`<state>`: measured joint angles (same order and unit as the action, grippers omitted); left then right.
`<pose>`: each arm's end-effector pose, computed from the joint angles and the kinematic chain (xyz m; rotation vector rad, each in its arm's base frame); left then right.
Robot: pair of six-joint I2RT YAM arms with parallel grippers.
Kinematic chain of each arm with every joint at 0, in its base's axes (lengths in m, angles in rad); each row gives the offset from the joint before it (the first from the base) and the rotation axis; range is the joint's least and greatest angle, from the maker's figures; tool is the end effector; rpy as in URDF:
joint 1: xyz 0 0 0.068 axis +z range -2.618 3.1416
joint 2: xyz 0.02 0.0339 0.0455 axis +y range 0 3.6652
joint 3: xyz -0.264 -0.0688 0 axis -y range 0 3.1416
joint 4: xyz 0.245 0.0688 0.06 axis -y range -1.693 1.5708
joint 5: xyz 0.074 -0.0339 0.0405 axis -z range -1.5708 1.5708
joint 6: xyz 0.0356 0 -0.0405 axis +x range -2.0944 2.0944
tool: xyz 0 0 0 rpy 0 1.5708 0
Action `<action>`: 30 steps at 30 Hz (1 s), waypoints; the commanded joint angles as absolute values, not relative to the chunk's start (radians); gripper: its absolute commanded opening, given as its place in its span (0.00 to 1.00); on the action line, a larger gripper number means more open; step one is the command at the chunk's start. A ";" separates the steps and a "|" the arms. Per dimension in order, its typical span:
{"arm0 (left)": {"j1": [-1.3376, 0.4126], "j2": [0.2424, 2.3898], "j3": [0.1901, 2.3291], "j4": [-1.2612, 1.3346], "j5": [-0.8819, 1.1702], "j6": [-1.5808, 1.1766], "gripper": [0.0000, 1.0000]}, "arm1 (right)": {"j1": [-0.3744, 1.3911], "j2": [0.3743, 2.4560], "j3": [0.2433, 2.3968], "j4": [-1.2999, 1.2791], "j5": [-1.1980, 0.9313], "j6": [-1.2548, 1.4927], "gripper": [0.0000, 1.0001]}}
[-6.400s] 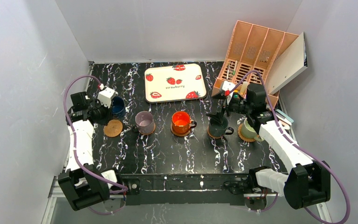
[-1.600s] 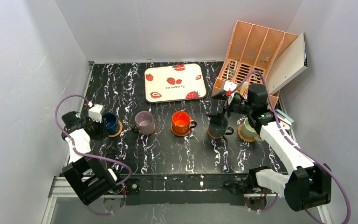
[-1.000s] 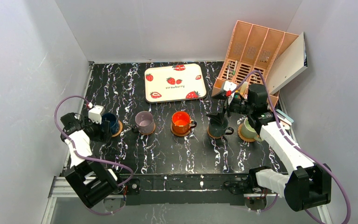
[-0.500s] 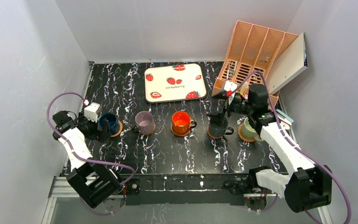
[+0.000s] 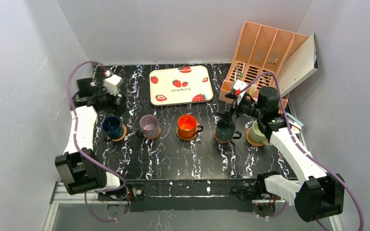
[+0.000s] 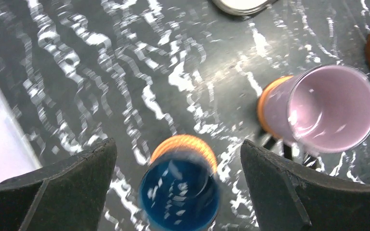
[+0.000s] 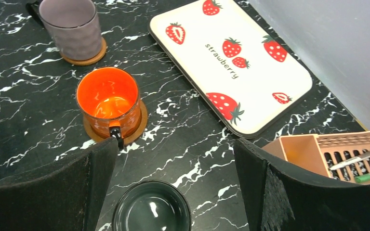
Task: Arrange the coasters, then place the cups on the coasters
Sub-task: Reset both arms
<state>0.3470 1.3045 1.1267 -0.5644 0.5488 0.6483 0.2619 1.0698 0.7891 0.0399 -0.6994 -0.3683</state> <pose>0.2689 0.0775 0.3134 0.5913 2.1051 -0.0812 0.2293 0.0852 0.3107 -0.9999 1.4817 0.5542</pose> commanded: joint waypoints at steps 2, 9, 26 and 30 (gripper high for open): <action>0.038 1.397 1.184 -0.462 0.266 0.472 0.98 | 0.255 1.044 0.830 0.076 -0.606 -0.356 0.99; -0.091 1.265 1.055 -0.444 0.468 0.558 0.98 | 0.256 1.004 0.937 -0.191 -0.492 -0.241 0.99; -0.084 0.512 0.807 -0.454 0.282 0.339 0.98 | 0.255 0.151 0.724 -0.221 -0.351 -0.102 0.99; -0.084 0.466 0.774 -0.461 0.259 0.295 0.98 | 0.257 0.157 0.735 -0.221 -0.364 -0.064 0.99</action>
